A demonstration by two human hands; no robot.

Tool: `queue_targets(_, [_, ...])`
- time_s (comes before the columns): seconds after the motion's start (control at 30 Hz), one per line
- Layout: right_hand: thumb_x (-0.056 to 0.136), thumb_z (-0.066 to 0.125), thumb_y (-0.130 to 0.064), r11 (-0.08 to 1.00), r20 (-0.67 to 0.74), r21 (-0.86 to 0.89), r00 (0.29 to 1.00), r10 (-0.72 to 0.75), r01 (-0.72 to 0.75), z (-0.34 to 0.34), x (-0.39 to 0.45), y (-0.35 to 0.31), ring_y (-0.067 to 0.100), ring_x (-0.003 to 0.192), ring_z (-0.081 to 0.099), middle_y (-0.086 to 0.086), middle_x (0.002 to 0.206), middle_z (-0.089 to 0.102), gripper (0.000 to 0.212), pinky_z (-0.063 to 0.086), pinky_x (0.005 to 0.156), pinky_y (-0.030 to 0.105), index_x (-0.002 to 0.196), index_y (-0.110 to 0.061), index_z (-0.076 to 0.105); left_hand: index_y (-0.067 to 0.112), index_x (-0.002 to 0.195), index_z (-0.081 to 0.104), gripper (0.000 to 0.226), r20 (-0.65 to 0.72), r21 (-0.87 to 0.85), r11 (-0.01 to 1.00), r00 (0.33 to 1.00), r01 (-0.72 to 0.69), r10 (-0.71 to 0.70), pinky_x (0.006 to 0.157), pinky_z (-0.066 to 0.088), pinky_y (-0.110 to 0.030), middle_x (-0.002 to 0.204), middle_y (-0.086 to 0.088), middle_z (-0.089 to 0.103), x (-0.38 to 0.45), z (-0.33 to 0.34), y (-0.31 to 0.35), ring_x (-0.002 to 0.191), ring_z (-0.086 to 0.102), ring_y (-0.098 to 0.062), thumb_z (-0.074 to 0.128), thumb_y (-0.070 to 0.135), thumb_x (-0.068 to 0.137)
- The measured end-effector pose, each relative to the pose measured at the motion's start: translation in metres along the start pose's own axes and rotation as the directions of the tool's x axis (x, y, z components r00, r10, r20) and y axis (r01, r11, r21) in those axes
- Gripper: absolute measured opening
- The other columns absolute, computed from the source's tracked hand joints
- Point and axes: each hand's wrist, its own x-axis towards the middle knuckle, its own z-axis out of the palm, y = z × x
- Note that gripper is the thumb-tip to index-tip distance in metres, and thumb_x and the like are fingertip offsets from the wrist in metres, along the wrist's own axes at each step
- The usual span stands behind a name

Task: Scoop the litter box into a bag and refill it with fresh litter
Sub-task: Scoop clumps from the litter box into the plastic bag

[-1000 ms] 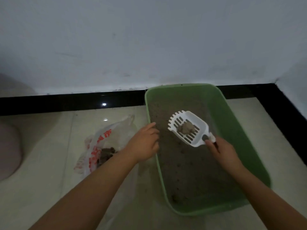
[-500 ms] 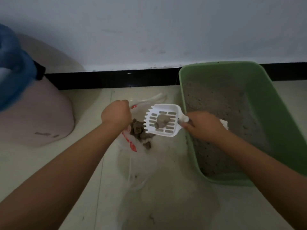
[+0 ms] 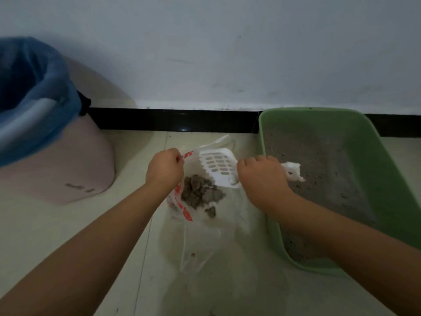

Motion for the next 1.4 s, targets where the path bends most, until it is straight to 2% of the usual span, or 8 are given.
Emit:
queue_targets(0.1, [0.02,0.085,-0.006,0.992,-0.067,0.115,0.995,0.067,-0.059,0.001,-0.01,0.024,0.021,0.034,0.052,0.005,0.041,0.056,0.039,0.038,0.037,0.018,0.049,-0.009,0.06,0.003,0.107,0.063,0.025,-0.015,-0.01,0.999,0.999,-0.037,0.037,0.07,0.041,-0.028,0.102,-0.014,0.065,0.0,-0.003,0.0,0.089,0.059,-0.024,0.045,0.016,0.096])
queue_targets(0.27, [0.087,0.05,-0.007,0.892,0.066,0.358,0.96,0.272,-0.277,0.01,-0.039,0.079,0.03,0.084,0.061,0.016,0.092,0.066,0.016,0.045,0.068,0.032,0.097,-0.002,0.061,0.007,0.124,0.055,0.033,-0.105,0.102,0.974,0.972,-0.201,0.211,0.091,0.041,-0.034,0.122,-0.012,0.055,-0.008,0.004,0.018,0.115,0.048,-0.027,0.049,0.017,0.093])
queue_targets(0.43, [0.094,0.046,-0.021,0.723,0.272,0.313,0.787,0.553,-0.616,0.022,-0.081,0.143,0.027,0.074,0.054,0.016,0.083,0.06,0.024,0.037,0.068,0.027,0.093,-0.003,0.061,0.004,0.081,0.069,0.036,-0.17,0.141,0.74,0.72,-0.658,0.673,0.067,0.049,-0.028,0.076,-0.011,0.065,-0.018,0.037,0.046,0.073,0.064,-0.031,0.04,0.024,0.074])
queue_targets(0.63, [0.096,0.037,-0.044,0.662,0.475,-0.01,0.58,0.662,-0.749,0.058,-0.126,0.199,0.018,0.065,0.05,0.006,0.07,0.053,0.043,0.042,0.067,0.025,0.086,-0.01,0.062,0.004,0.071,0.067,0.033,-0.039,0.046,0.497,0.496,-0.866,0.867,0.073,0.043,-0.029,0.077,-0.012,0.064,-0.026,0.091,0.089,0.083,0.041,-0.018,0.042,0.025,0.078])
queue_targets(0.8, [0.096,0.035,-0.038,0.709,0.392,-0.142,0.618,0.681,-0.691,0.074,-0.123,0.206,0.015,0.066,0.047,-0.004,0.056,0.038,0.042,0.044,0.084,0.03,0.06,-0.018,0.04,0.003,0.062,0.062,0.031,-0.086,0.148,0.363,0.354,-0.92,0.931,0.081,0.035,-0.029,0.065,-0.012,0.058,-0.019,0.114,0.097,0.076,0.037,-0.022,0.045,0.021,0.08])
queue_targets(0.97, [0.097,0.038,-0.027,0.749,0.46,0.119,0.705,0.541,-0.652,0.103,-0.113,0.205,0.02,0.069,0.051,0.012,0.083,0.064,0.029,0.044,0.072,0.028,0.075,-0.012,0.049,0.01,0.077,0.044,0.013,-0.163,0.187,0.287,0.259,-0.939,0.952,0.094,0.034,-0.038,0.064,-0.014,0.054,-0.011,0.133,0.096,0.076,0.036,-0.026,0.037,0.02,0.081])
queue_targets(1.2, [0.097,0.041,-0.025,0.755,0.479,0.34,0.794,0.375,-0.561,0.128,-0.076,0.191,0.031,0.096,0.059,0.021,0.105,0.063,0.032,0.037,0.069,0.03,0.108,0.001,0.057,0.013,0.078,0.035,0.033,-0.259,0.135,0.267,0.226,-0.954,0.939,0.096,0.033,-0.039,0.078,-0.01,0.038,-0.005,0.147,0.099,0.077,0.036,-0.025,0.011,0.026,0.096])
queue_targets(1.4, [0.096,0.045,-0.021,0.654,0.379,0.549,0.853,0.36,-0.52,0.15,-0.026,0.158,0.034,0.095,0.058,0.022,0.101,0.063,0.02,0.032,0.067,0.028,0.086,-0.008,0.057,0.011,0.079,0.037,0.038,-0.219,0.109,0.25,0.222,-0.962,0.95,0.096,0.033,-0.04,0.078,-0.011,0.042,-0.005,0.15,0.096,0.078,0.037,-0.025,0.007,0.029,0.097])
